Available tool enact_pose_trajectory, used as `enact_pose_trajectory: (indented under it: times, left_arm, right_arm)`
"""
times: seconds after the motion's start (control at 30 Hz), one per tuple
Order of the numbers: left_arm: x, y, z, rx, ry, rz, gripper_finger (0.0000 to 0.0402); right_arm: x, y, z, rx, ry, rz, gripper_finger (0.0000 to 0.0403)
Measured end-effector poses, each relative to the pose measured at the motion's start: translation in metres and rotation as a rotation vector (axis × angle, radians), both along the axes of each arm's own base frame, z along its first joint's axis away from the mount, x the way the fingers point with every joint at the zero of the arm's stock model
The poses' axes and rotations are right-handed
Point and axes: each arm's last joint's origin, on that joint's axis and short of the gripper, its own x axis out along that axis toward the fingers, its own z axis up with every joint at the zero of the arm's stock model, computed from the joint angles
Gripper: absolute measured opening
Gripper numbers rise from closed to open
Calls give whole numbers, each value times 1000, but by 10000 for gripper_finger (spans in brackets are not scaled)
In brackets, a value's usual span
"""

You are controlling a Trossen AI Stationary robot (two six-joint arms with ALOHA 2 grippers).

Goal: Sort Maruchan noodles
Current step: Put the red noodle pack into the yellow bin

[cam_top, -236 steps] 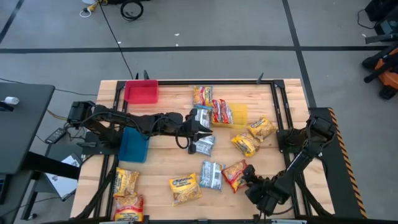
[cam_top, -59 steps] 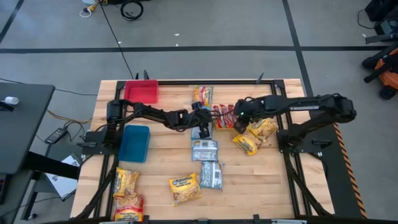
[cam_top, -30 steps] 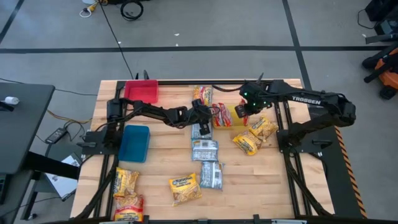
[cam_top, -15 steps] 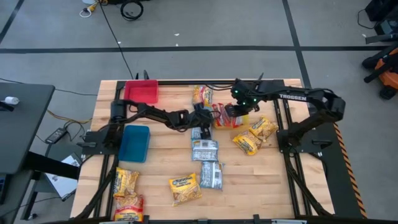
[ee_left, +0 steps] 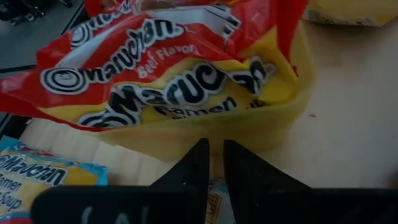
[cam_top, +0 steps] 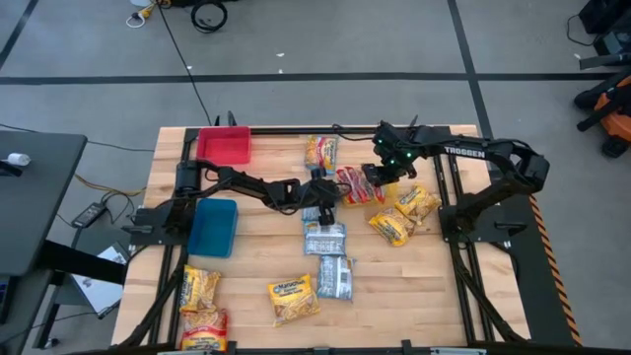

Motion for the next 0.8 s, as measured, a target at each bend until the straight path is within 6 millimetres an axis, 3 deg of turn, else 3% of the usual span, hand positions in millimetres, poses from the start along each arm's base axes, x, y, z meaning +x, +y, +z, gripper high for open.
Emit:
enact_pose_trajectory:
  times: [0.27,0.4,0.63,0.8]
  left_arm:
    - [0,0,-1,11,13,-2,52]
    - [-2,1,-2,35,37,32,52]
    - [-3,6,-2,47,43,46,52]
    - [-3,11,-1,34,23,69,52]
  right_arm:
    - [4,-7,5,-113,-47,99,42]
    - [4,-5,24,-162,-53,169,78]
    - [4,-12,60,-451,-72,142,122]
    - [17,-27,52,-484,-104,96,117]
